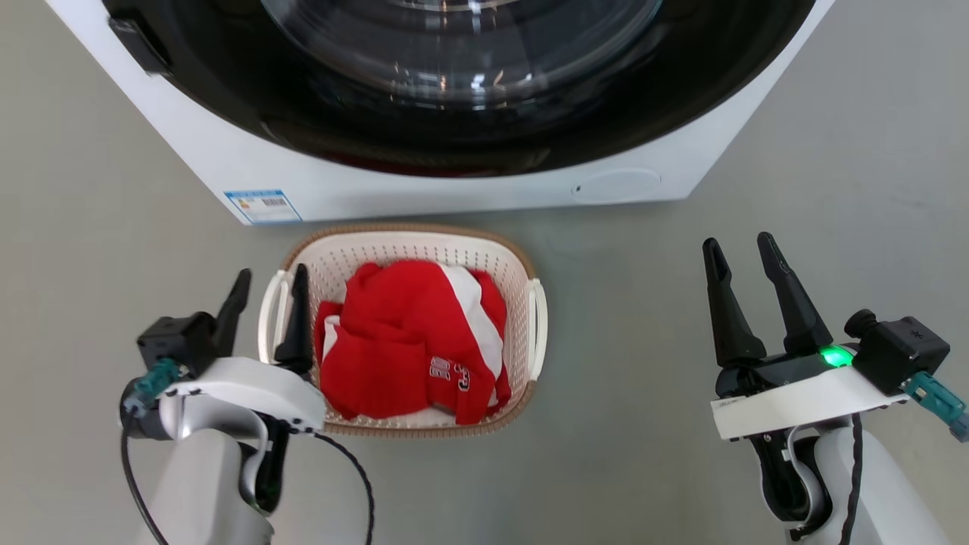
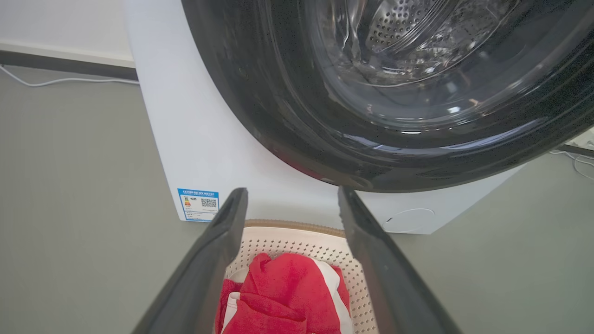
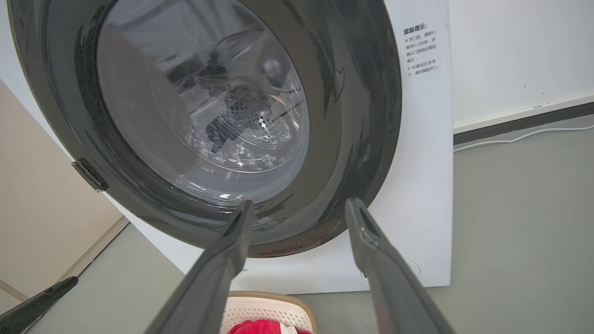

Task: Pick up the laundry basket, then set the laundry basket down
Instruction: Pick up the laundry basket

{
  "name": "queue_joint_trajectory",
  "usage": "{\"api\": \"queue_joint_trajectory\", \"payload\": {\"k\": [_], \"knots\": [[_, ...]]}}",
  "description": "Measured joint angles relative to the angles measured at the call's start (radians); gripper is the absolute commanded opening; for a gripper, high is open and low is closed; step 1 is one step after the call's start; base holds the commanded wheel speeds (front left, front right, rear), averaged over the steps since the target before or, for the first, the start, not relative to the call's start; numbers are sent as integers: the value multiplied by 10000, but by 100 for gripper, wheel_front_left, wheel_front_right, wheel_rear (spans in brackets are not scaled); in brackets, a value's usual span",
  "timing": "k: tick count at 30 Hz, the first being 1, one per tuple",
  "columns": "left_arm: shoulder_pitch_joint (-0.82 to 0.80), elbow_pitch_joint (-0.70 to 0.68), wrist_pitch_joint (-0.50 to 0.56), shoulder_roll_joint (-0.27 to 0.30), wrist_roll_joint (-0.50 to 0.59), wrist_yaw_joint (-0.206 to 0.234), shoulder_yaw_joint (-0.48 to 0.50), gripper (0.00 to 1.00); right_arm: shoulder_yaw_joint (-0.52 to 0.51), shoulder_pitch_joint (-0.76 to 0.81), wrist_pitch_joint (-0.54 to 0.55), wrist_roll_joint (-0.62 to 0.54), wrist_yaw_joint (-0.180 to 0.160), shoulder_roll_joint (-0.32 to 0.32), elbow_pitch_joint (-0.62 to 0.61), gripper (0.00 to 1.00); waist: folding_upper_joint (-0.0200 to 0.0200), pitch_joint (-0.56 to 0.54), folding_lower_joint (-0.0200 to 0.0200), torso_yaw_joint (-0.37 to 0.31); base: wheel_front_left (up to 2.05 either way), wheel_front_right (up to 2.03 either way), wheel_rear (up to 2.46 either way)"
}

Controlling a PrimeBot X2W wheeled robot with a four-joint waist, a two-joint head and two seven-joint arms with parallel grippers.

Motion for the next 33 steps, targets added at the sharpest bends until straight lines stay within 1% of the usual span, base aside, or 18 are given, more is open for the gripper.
{"api": "queue_joint_trajectory", "payload": {"k": [5,12,18,25,33], "knots": [[-747,1425,-6,146,-12,-88,546,100,98,-331,0,144,0,-59,-15,100,0,615,0,-29,0,0,0],[-1814,3057,-6,295,-17,-121,836,100,313,-668,0,192,0,-132,-86,100,0,1394,0,-69,0,0,0],[-2726,4389,-6,520,-293,-199,1168,100,349,-1029,0,222,0,-194,-253,100,0,2130,1,-110,0,0,0],[-3578,5430,-6,884,-349,-199,1484,100,393,-1422,0,309,0,-215,-343,100,0,2959,1,-177,0,0,0],[-4198,6161,-6,1137,-182,-209,1279,100,408,-1643,0,320,0,-286,-416,100,0,3704,0,-234,0,0,0]]}}
